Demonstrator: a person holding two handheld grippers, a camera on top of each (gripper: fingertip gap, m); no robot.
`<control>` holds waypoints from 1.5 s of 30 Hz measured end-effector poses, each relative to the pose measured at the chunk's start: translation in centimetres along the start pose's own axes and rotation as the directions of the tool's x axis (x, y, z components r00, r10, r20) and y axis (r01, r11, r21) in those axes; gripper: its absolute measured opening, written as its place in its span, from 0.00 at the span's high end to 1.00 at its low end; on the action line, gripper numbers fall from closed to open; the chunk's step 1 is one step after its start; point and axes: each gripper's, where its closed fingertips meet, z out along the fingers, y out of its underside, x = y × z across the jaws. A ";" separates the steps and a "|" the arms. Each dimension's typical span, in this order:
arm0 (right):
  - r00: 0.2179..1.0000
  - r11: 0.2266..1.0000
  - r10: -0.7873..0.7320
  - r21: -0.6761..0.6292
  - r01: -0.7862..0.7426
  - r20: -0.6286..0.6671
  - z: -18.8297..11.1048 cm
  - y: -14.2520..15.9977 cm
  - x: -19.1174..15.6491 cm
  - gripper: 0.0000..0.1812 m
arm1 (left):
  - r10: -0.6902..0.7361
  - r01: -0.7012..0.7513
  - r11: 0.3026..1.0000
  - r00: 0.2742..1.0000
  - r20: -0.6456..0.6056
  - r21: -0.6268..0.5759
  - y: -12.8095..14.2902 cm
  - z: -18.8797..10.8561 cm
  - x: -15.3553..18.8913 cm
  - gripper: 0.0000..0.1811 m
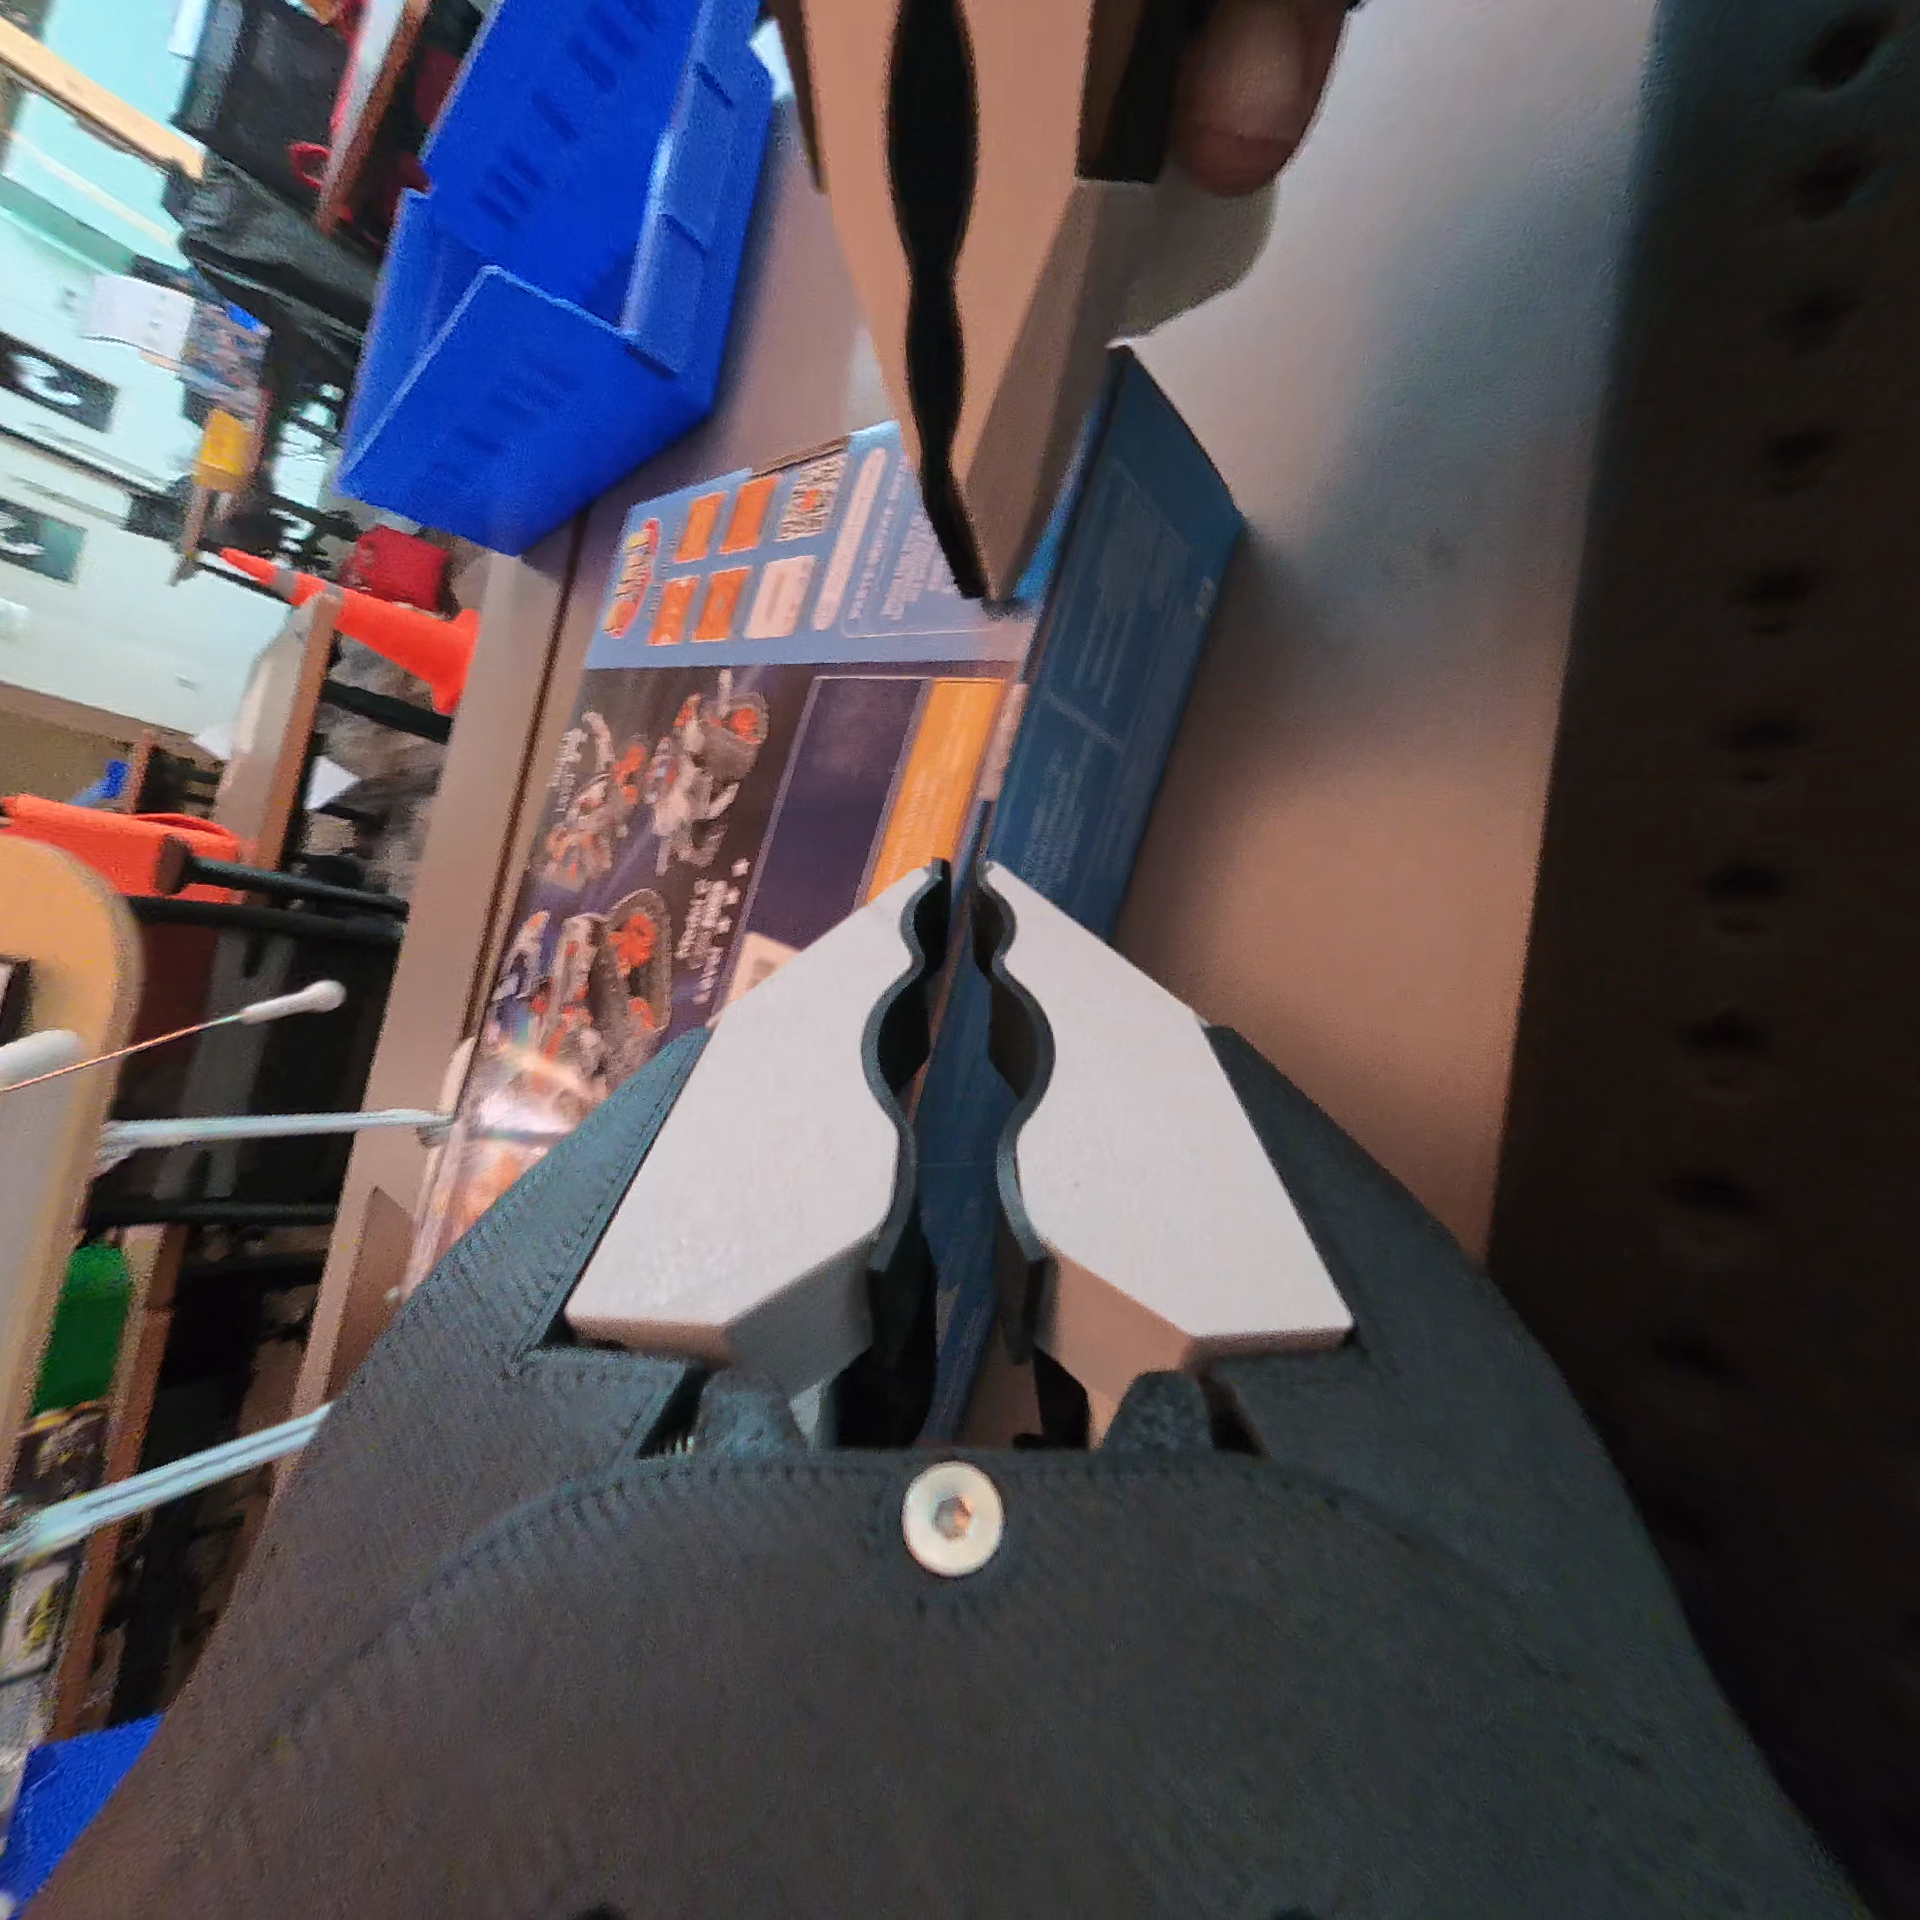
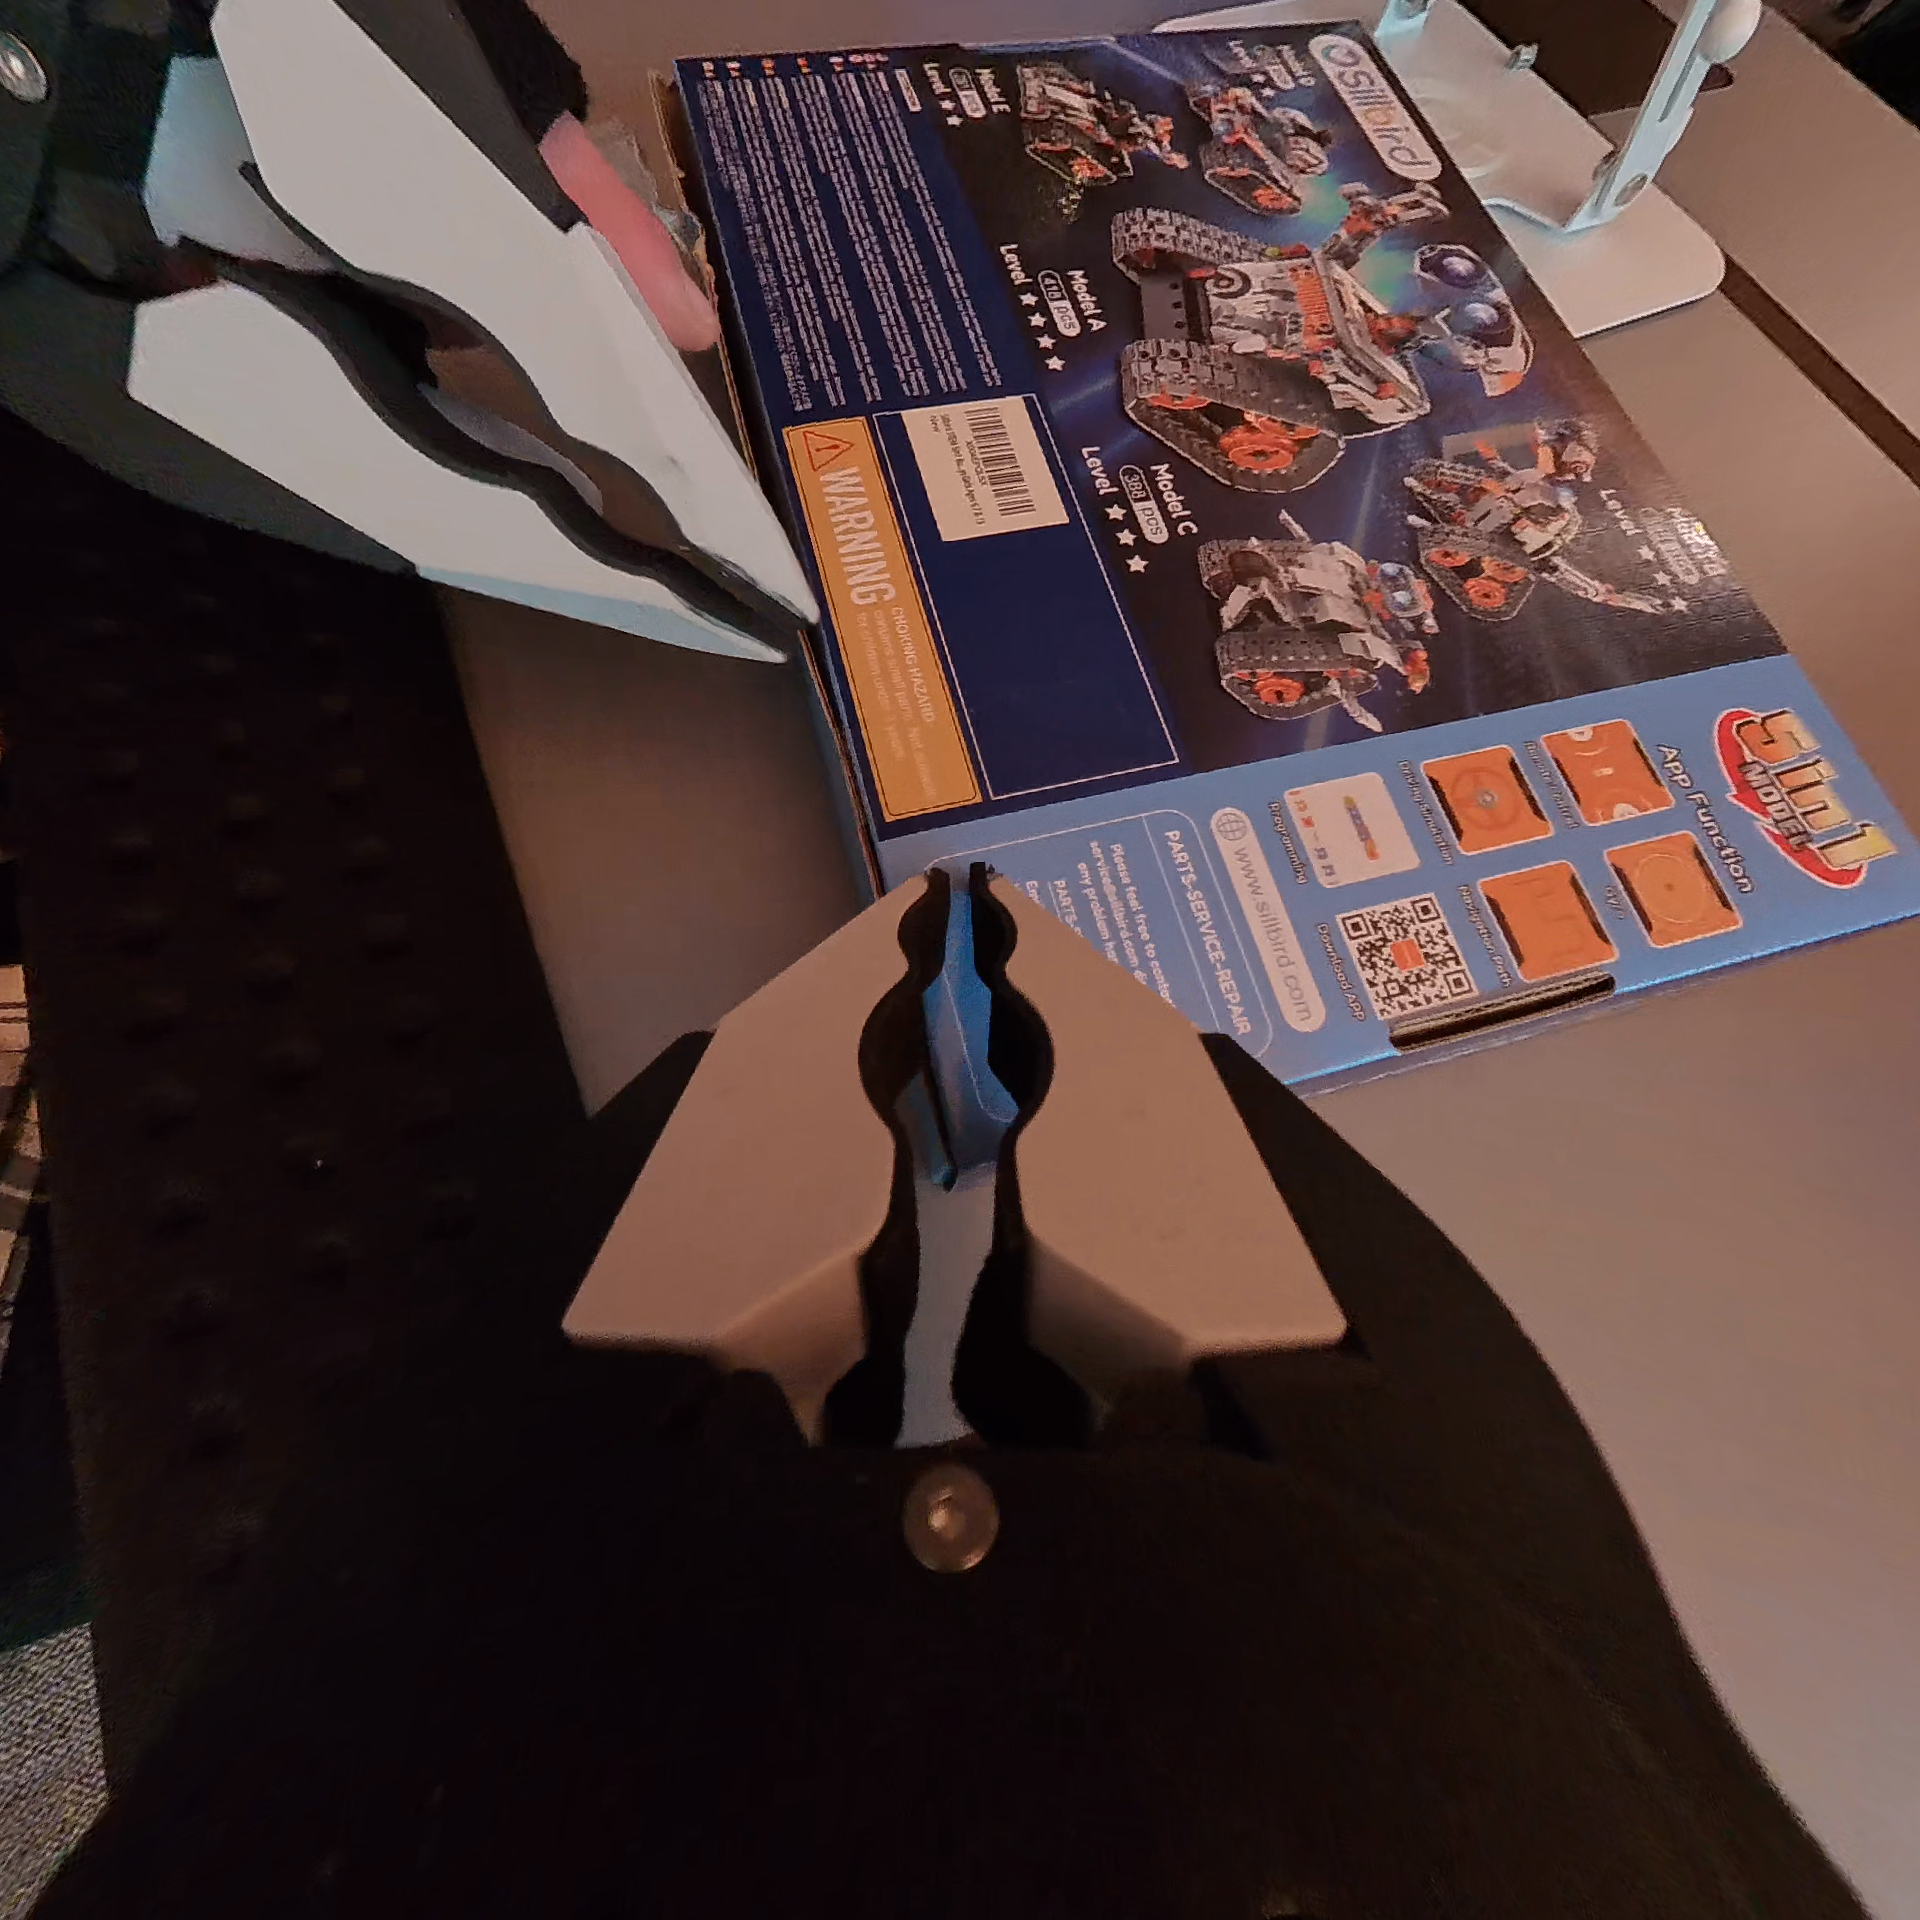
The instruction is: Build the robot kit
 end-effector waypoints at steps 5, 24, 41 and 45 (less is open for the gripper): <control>1.000 1.000 -0.009 0.012 0.009 0.005 0.0 0.1 0.3 0.97 | -0.032 0.031 0.999 0.999 -0.041 -0.020 -0.1 0.7 1.2 0.93; 0.990 0.978 -0.128 -0.159 0.135 0.056 0.4 0.2 -0.4 0.89 | -0.152 0.151 0.988 0.973 -0.172 -0.020 0.2 1.0 1.6 0.98; 0.965 0.946 -0.246 -0.195 0.260 0.093 1.1 0.1 0.0 0.86 | -0.159 0.166 0.986 0.941 -0.298 0.000 -0.4 1.7 2.1 0.99; 0.959 0.934 -0.268 -0.220 0.283 0.096 1.3 0.0 0.0 0.86 | -0.181 0.191 0.982 0.926 -0.332 -0.004 -0.5 1.8 2.2 0.99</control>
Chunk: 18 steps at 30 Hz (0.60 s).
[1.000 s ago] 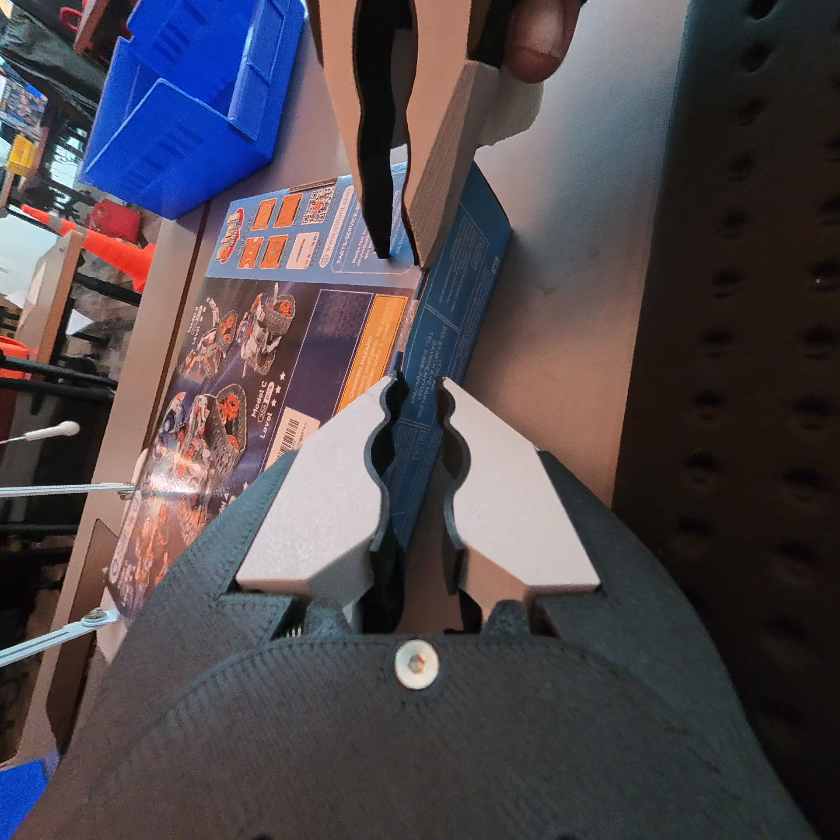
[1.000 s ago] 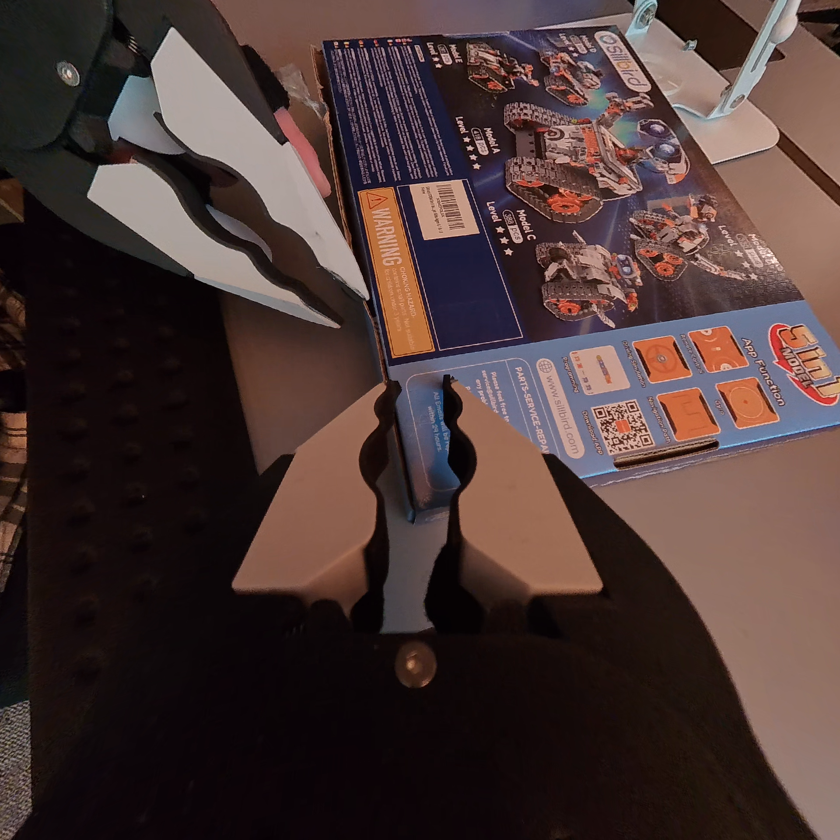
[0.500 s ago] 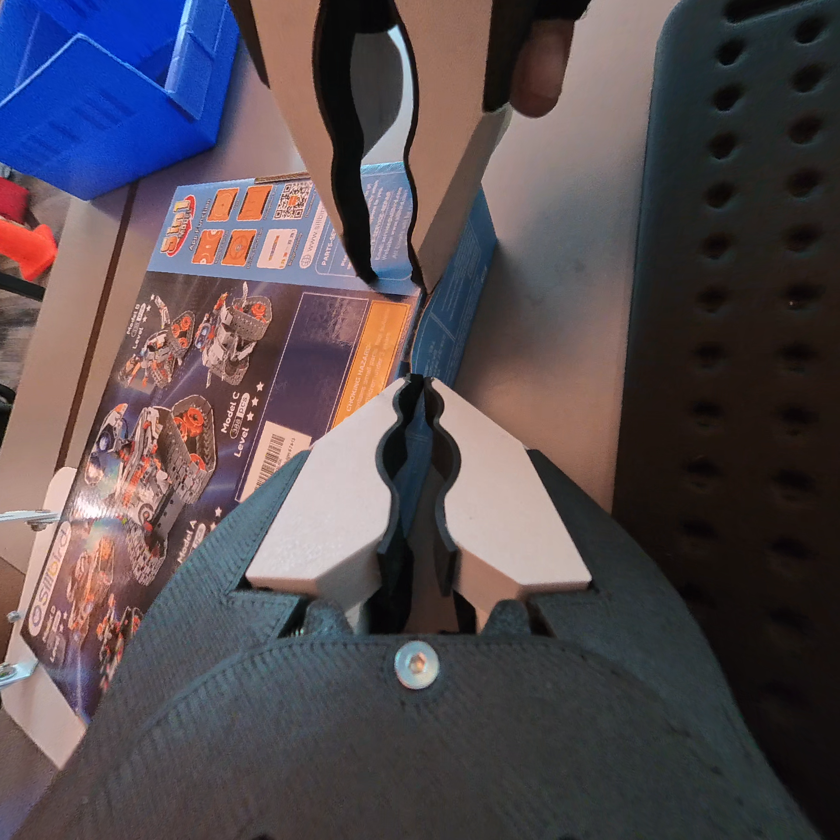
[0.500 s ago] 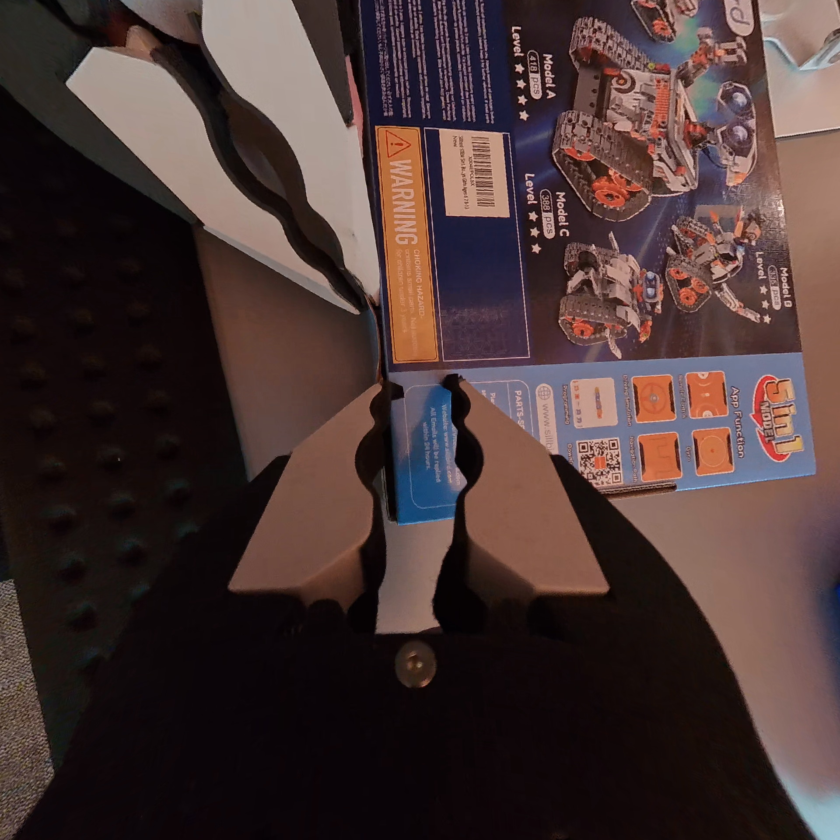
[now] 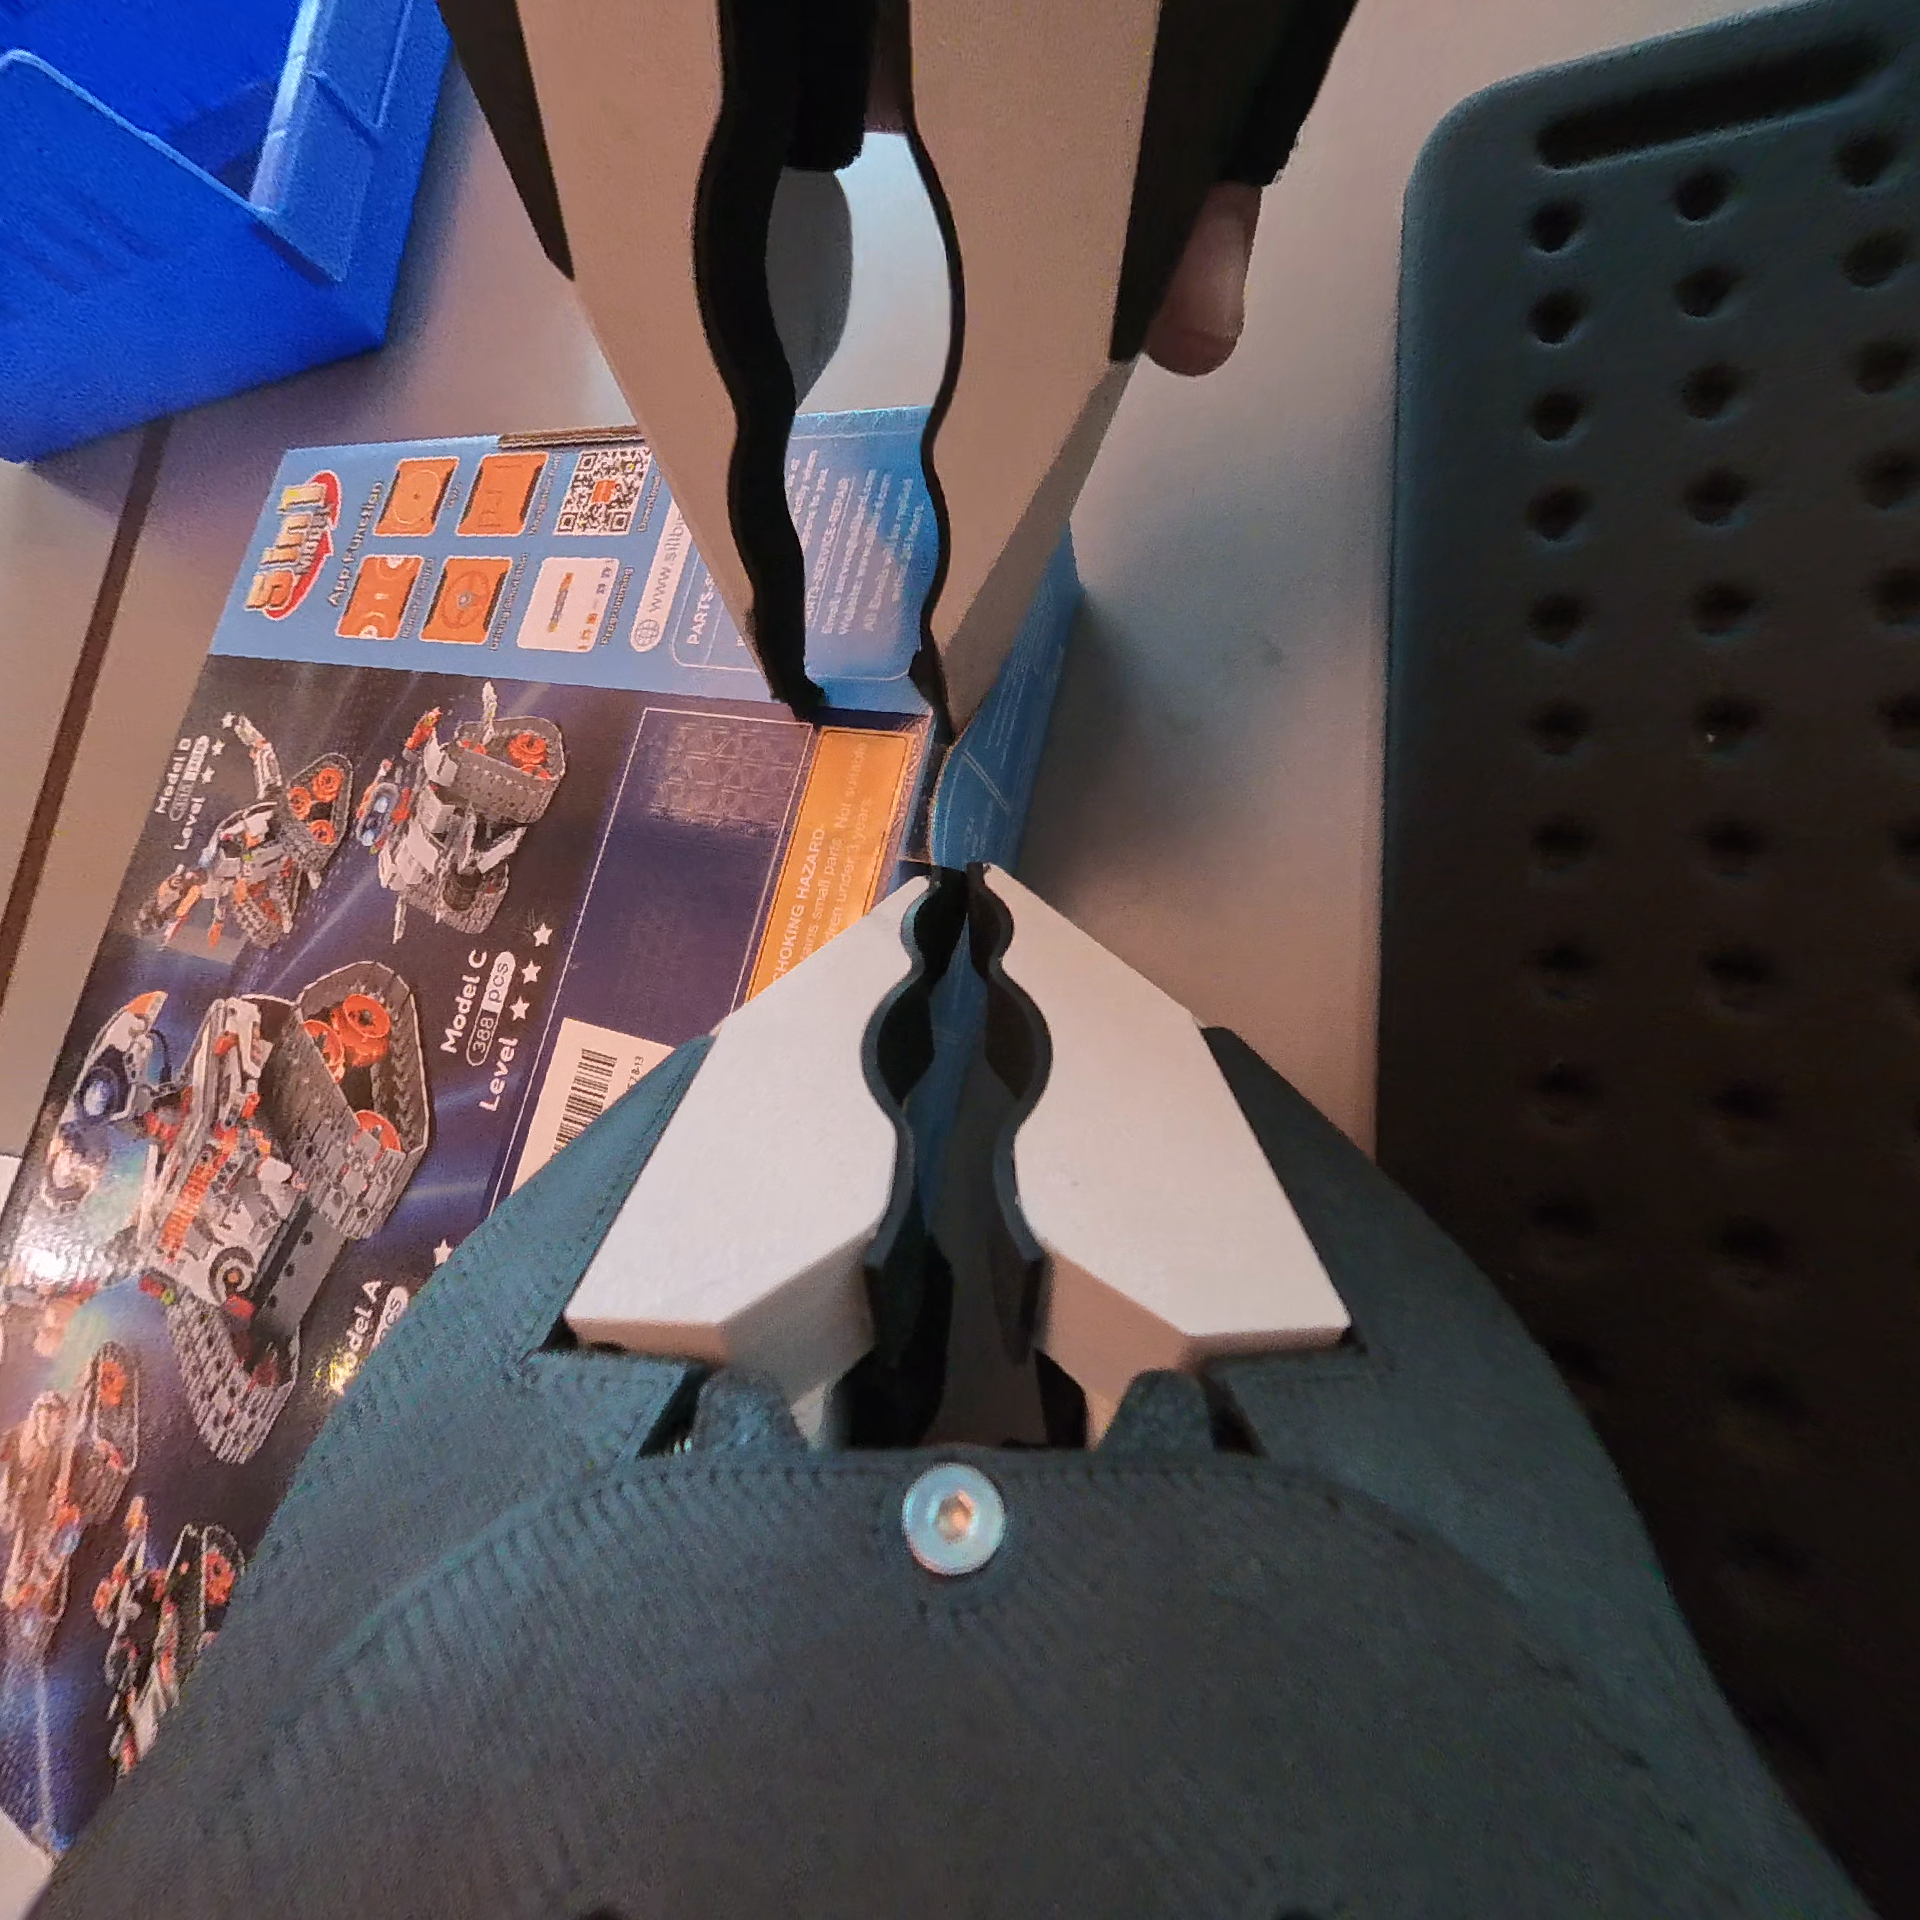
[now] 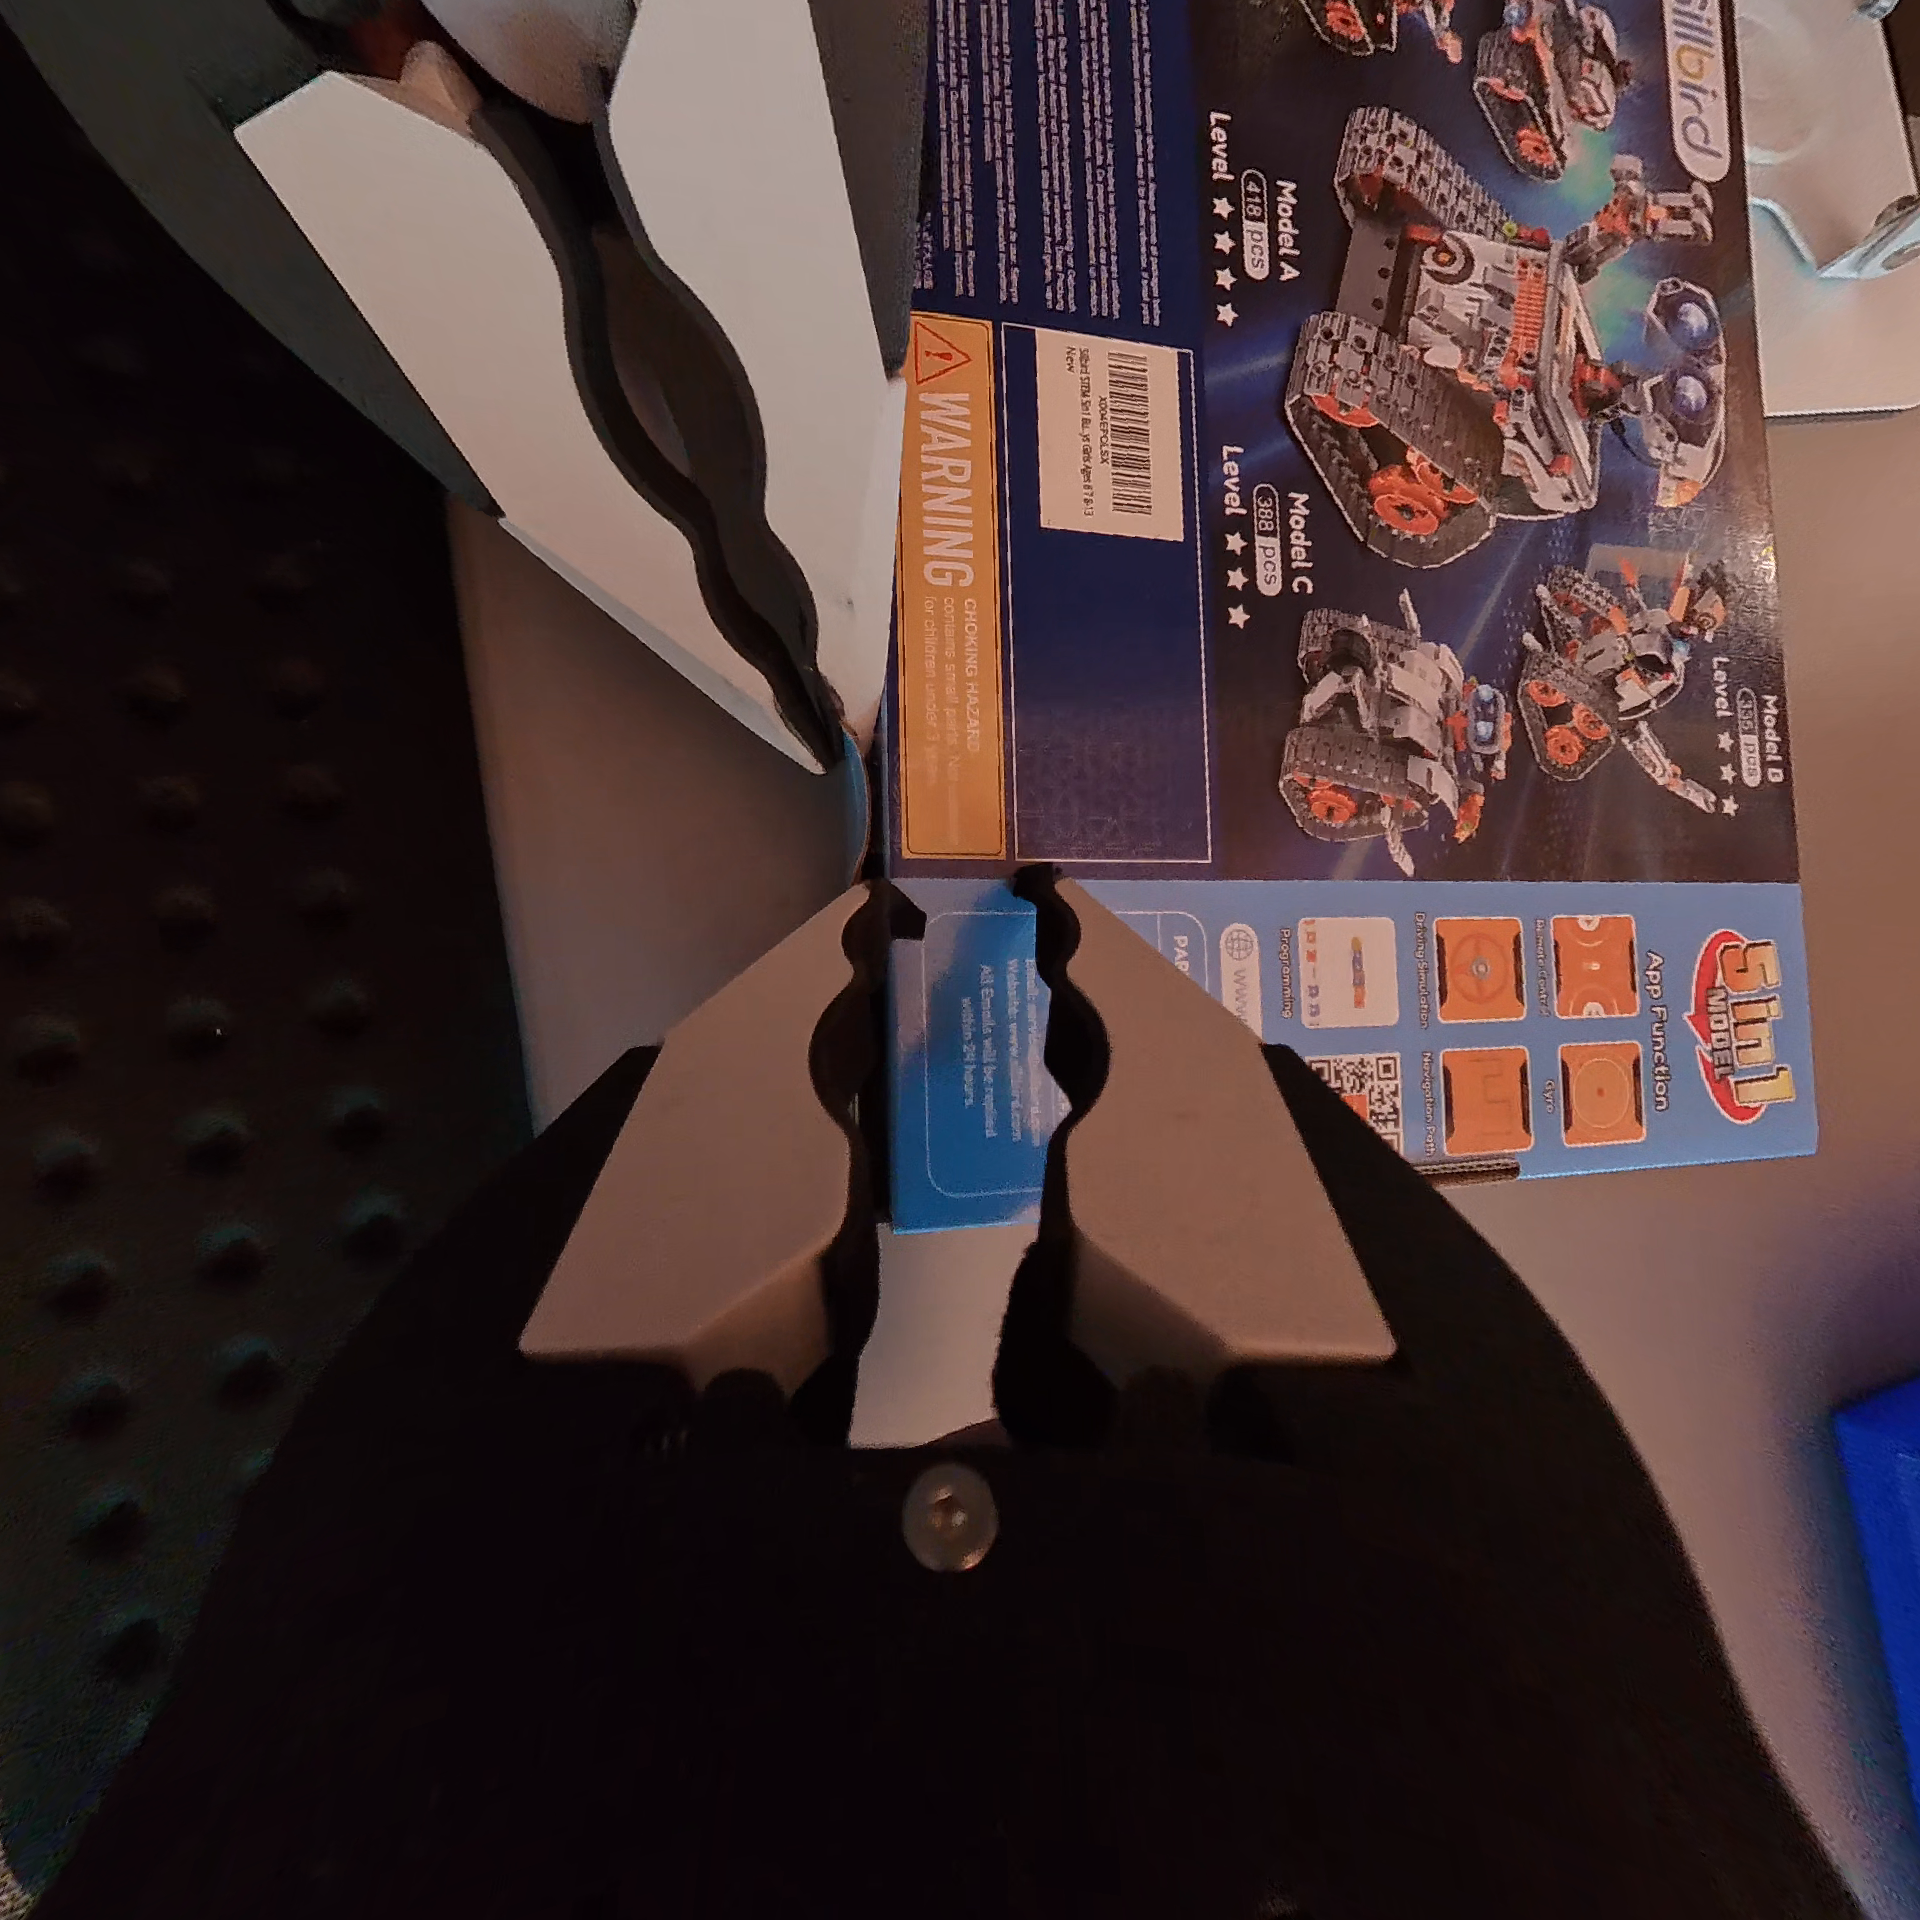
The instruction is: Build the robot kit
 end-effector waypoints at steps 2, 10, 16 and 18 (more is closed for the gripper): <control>1.000 1.000 -0.002 -0.001 0.002 -0.005 0.1 -0.1 0.0 0.86 | 0.007 -0.007 1.000 1.000 0.006 0.000 0.0 0.1 0.0 0.99; 0.998 0.994 0.040 0.102 -0.035 -0.055 0.2 -0.3 0.2 0.86 | 0.012 -0.012 1.000 1.000 0.005 -0.003 -0.1 0.3 0.1 0.99; 0.997 0.988 0.060 0.149 -0.051 -0.055 0.4 -0.5 0.3 0.86 | 0.013 -0.013 1.000 1.000 0.003 0.006 -0.1 0.4 0.2 0.99; 0.996 0.985 0.070 0.159 -0.060 -0.056 0.4 -0.5 0.3 0.86 | 0.015 -0.015 1.000 1.000 0.002 0.008 -0.1 0.4 0.2 0.99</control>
